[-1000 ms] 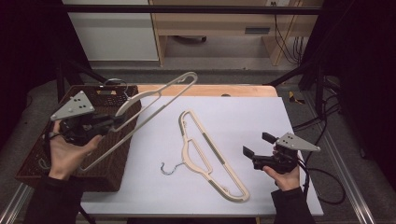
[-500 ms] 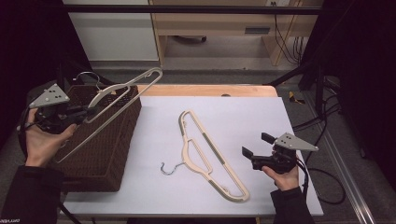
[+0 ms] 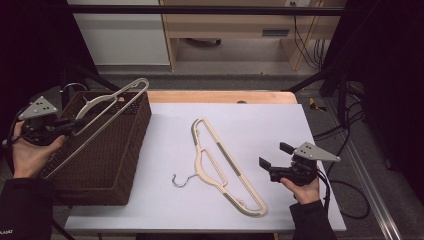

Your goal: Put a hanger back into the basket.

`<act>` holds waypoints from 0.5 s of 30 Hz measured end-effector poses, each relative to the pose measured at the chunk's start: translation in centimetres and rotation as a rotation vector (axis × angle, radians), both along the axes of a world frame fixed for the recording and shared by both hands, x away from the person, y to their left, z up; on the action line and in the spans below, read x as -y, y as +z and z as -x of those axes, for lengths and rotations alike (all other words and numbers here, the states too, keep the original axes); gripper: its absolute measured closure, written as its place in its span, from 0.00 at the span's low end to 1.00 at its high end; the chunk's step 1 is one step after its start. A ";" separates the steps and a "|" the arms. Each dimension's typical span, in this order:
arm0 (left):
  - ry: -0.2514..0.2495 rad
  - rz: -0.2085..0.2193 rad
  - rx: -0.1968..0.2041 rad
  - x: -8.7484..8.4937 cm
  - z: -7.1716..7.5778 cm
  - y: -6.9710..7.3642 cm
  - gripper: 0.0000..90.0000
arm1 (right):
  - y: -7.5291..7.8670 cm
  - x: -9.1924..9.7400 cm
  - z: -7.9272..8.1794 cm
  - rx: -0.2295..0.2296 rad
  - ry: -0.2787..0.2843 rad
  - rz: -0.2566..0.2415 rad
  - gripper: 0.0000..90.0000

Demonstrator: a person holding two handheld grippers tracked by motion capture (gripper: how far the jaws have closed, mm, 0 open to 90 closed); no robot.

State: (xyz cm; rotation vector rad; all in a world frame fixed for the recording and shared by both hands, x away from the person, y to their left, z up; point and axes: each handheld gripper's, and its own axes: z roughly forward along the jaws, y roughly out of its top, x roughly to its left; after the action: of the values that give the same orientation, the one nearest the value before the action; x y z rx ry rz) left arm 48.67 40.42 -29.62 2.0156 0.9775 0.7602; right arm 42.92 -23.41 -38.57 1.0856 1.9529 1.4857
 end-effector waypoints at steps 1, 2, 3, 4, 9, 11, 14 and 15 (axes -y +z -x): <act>0.008 -0.006 -0.003 -0.3 -0.1 -0.3 0.96 | 0.0 0.0 0.0 0.000 0.000 0.000 0.09; 0.008 -0.006 -0.003 -0.3 -0.1 -0.3 0.96 | 0.0 0.0 0.0 0.000 0.000 0.000 0.09; 0.040 -0.014 -0.016 -0.8 0.0 -0.9 0.96 | 0.0 0.0 0.0 0.000 0.001 -0.001 0.09; 0.032 -0.016 -0.019 -1.1 -0.2 -1.2 0.96 | 0.0 0.0 0.0 -0.001 0.001 -0.001 0.09; 0.029 -0.013 -0.025 -1.9 0.2 -2.5 0.96 | 0.0 0.0 0.0 0.000 0.001 -0.001 0.09; 0.027 -0.026 -0.035 -2.0 0.4 -2.9 0.96 | -0.1 -0.1 0.0 -0.004 0.002 0.002 0.09; 0.038 -0.065 -0.050 -1.9 0.5 -3.4 0.96 | -0.1 -0.1 0.0 -0.004 0.000 0.004 0.09; 0.043 -0.077 -0.056 -1.9 0.6 -3.8 0.96 | -0.1 -0.1 -0.1 -0.005 0.002 0.003 0.09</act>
State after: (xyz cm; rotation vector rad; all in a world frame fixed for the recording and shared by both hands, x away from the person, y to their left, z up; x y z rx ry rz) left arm 48.11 42.30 -33.38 2.0976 1.0409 0.7786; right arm 42.98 -23.26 -38.68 1.0879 1.9595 1.4815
